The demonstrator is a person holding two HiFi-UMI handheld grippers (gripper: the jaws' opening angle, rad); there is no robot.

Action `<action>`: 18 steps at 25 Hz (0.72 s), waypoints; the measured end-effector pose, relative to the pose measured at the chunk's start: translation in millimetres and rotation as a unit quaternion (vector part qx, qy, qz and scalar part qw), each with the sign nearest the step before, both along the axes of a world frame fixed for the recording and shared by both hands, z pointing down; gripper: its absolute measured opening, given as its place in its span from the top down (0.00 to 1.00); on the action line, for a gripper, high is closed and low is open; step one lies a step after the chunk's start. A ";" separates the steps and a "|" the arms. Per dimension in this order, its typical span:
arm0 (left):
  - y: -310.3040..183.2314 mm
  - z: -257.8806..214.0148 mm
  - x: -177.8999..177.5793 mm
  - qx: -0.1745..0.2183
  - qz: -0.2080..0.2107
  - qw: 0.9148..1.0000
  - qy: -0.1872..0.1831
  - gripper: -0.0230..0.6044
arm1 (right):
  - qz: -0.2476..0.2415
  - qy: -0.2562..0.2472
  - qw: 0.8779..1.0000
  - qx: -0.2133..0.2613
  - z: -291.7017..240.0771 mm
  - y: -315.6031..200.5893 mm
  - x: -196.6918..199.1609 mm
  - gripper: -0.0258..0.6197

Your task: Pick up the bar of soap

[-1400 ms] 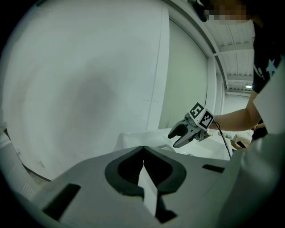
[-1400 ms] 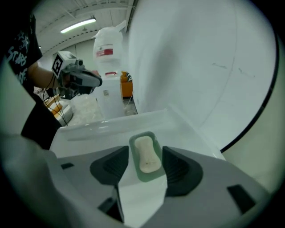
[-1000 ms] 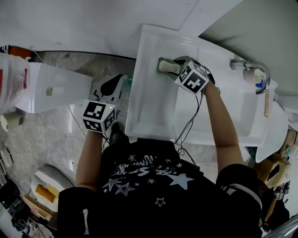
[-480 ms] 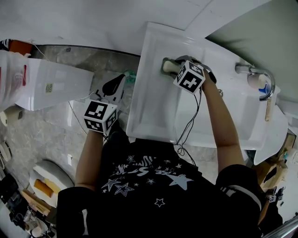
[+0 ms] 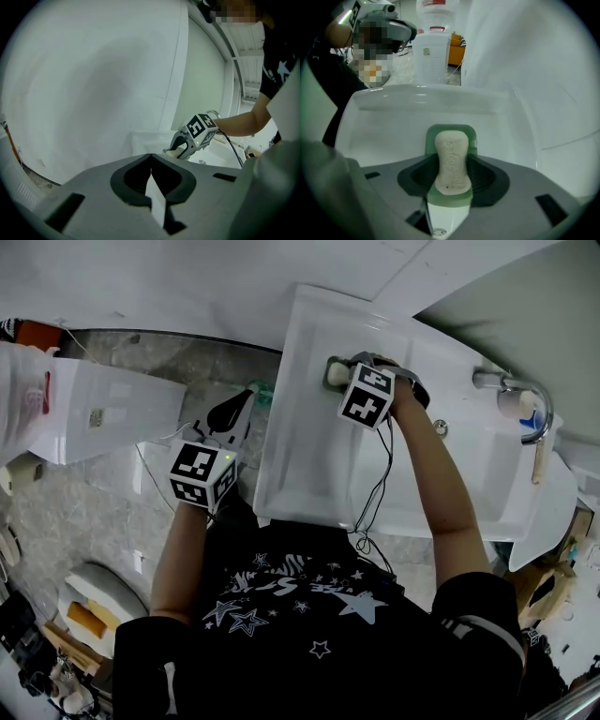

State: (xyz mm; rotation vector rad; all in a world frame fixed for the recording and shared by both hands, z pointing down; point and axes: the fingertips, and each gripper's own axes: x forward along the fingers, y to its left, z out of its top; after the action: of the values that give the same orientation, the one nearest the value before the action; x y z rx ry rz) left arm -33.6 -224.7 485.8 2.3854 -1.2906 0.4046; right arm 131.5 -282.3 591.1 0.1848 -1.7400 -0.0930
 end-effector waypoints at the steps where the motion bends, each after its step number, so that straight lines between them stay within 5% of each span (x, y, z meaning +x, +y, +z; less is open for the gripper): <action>1: 0.5 0.3 0.7 0.000 0.001 1.000 0.000 0.95 | -0.001 0.001 1.000 -0.001 0.5 0.1 -0.3 0.66; 18: 9.2 -10.1 5.4 0.009 0.011 1.000 -0.003 0.95 | 0.024 -0.030 0.999 0.016 -8.6 0.1 -0.2 0.67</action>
State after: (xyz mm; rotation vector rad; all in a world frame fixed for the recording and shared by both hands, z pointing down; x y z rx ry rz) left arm -28.2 -215.5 475.7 2.4165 -1.2772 0.4093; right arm 131.3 -282.2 582.6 0.2536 -1.7931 -0.0810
